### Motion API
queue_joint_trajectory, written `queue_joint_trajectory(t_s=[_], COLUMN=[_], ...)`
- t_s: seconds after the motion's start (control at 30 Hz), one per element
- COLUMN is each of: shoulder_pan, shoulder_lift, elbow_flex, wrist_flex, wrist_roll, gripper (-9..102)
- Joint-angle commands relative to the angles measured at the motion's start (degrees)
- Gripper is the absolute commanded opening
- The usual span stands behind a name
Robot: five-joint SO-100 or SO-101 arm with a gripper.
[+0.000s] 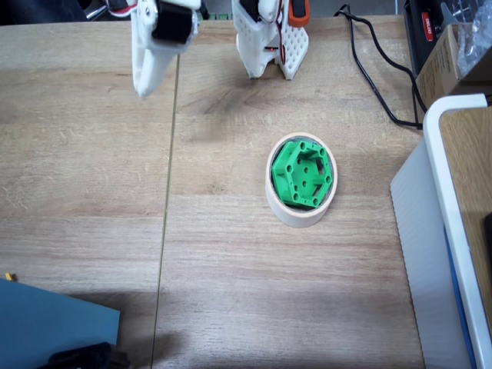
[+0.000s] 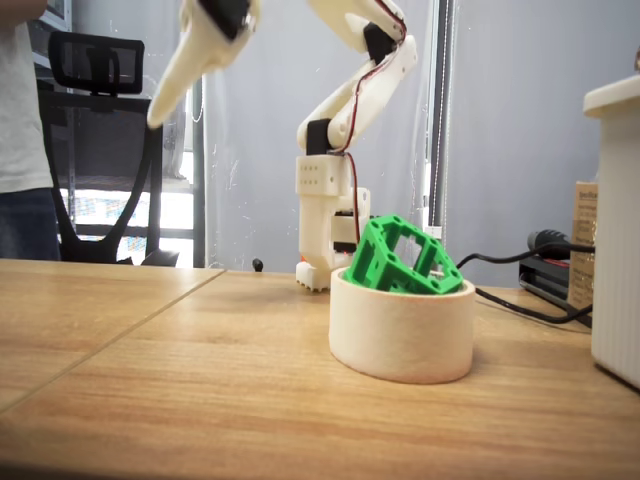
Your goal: Grasp a component and put it in the bin.
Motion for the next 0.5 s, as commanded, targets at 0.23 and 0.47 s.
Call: queue_joint_trajectory(t_s=[0.23,0.47], shoulder_pan=[4.7,4.8], shoulder_lift=[23.3,35.2], elbow_flex=[16.7,27.4], wrist_flex=[-1.0,-0.3], wrist_roll=[-6.0,-6.2], gripper=[0,0])
